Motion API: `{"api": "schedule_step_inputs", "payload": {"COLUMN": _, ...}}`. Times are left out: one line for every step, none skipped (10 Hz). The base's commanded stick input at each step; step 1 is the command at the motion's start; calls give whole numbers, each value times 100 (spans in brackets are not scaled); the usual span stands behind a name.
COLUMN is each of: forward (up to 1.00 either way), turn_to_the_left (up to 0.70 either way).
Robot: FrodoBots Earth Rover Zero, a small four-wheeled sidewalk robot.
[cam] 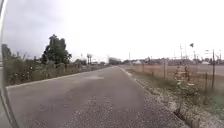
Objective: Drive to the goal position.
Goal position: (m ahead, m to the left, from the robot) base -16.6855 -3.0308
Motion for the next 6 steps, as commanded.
{"api": "schedule_step_inputs", "payload": {"forward": 8, "turn_to_the_left": 0}}
{"api": "schedule_step_inputs", "payload": {"forward": 8, "turn_to_the_left": 0}}
{"api": "schedule_step_inputs", "payload": {"forward": 8, "turn_to_the_left": 0}}
{"api": "schedule_step_inputs", "payload": {"forward": 8, "turn_to_the_left": 0}}
{"api": "schedule_step_inputs", "payload": {"forward": 8, "turn_to_the_left": 0}}
{"api": "schedule_step_inputs", "payload": {"forward": 8, "turn_to_the_left": 0}}
